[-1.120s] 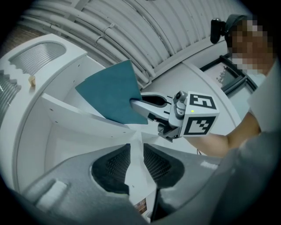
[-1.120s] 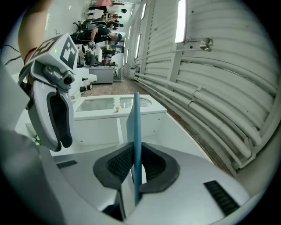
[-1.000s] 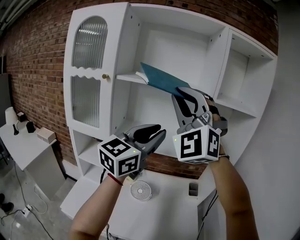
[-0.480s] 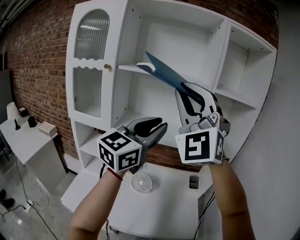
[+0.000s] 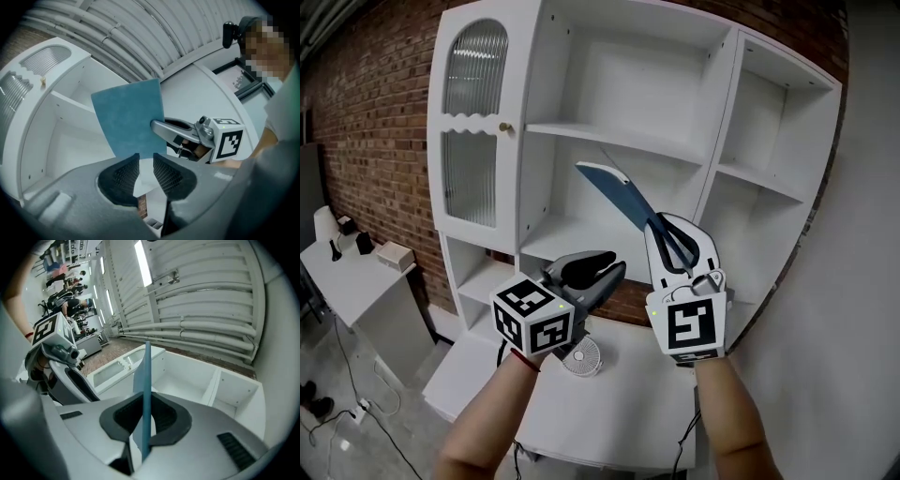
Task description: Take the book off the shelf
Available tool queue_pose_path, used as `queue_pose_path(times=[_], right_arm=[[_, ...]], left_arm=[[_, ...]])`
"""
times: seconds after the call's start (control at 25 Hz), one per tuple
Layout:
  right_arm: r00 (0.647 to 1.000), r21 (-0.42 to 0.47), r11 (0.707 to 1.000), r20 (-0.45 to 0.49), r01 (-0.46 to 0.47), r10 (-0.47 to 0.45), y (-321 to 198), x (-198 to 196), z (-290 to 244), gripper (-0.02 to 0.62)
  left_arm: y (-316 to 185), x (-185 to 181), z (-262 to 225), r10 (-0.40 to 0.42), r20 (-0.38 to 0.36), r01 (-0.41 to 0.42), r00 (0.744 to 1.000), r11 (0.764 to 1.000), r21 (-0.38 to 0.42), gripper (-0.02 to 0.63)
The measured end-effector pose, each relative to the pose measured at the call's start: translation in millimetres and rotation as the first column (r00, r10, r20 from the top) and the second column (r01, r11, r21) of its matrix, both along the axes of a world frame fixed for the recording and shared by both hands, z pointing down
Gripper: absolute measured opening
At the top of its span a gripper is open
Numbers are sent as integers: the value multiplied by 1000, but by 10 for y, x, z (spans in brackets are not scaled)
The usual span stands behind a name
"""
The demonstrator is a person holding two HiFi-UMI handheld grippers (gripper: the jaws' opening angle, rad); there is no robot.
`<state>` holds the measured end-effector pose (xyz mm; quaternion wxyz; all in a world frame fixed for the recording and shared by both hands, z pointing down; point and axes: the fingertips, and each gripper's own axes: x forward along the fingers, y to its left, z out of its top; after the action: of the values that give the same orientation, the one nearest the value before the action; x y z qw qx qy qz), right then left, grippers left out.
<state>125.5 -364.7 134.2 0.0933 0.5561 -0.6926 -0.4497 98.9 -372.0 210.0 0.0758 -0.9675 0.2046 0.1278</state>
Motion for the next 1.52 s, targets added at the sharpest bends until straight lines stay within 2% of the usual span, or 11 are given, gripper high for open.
queue_pose_path(times=[0.2, 0.6, 1.08, 1.28, 1.52], right_arm=[[988, -82, 995, 146, 63, -50, 18, 150, 310, 54], [926, -206, 962, 366, 178, -93, 57, 408, 940, 54], [883, -389, 899, 469, 200, 7, 104, 605, 1973, 54], [854, -434, 872, 519, 228, 35, 154, 684, 2304, 54], [830, -462, 851, 555, 249, 58, 193, 756, 2546, 54]], left_arm=[[70, 80, 211, 4, 9, -4, 1000, 1000, -28, 81], [279, 186, 650, 17, 20, -16, 1000, 997, -80, 81], [398, 390, 1289, 64, 24, -58, 998, 977, -204, 81], [365, 438, 1594, 50, 48, -36, 998, 970, -242, 80], [347, 483, 1838, 50, 57, -31, 997, 958, -284, 70]])
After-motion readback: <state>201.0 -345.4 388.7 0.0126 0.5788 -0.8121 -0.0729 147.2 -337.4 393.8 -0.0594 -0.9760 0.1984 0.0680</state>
